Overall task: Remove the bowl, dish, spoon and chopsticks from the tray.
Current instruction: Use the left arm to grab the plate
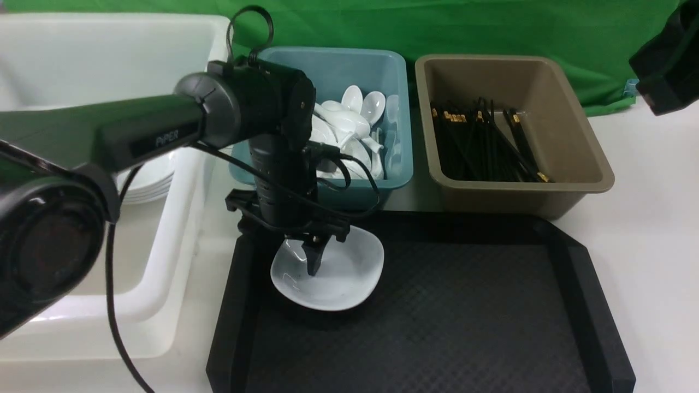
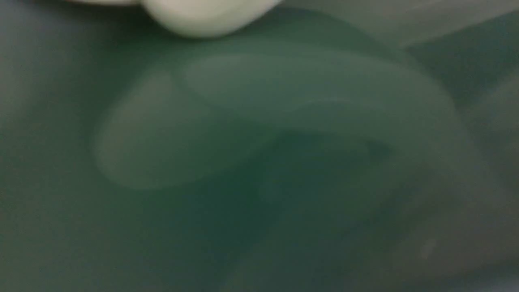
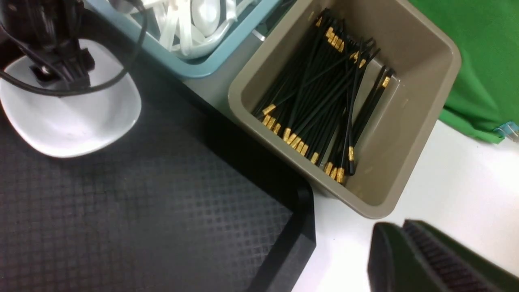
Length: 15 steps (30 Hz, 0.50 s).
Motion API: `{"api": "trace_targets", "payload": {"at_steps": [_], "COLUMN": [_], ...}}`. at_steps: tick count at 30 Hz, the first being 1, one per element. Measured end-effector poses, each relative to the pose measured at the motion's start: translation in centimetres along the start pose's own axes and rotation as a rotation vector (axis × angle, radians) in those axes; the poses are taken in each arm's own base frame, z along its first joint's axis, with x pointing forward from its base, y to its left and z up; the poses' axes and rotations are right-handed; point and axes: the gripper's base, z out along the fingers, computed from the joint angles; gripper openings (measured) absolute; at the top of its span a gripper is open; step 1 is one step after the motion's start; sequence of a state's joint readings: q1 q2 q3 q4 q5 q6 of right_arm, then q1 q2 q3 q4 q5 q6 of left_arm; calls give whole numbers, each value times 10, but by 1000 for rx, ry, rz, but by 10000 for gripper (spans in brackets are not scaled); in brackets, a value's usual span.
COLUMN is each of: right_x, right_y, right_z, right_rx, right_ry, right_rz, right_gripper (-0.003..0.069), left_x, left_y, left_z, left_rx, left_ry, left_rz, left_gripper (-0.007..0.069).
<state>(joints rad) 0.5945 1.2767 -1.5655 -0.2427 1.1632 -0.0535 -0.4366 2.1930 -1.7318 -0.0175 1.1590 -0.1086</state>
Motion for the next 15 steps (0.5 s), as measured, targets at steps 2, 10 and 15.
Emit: {"api": "trace_targets", "payload": {"at_steps": [2,10,15], "right_x": [0,0,0], "right_y": [0,0,1], "right_z": [0,0,0], "right_rx": [0,-3,-14], "right_ry": [0,2,0], "right_rz": [0,5,11], "right_gripper": [22,22,22], "left_x": [0,4,6], "left_y": [0,-6,-11], "left_z": [1,-5,-23], "left_rx": [24,121,171], "left_ry": [10,50,11], "left_rz": [-14,-21,-5], "left_gripper": [436,127,67]}}
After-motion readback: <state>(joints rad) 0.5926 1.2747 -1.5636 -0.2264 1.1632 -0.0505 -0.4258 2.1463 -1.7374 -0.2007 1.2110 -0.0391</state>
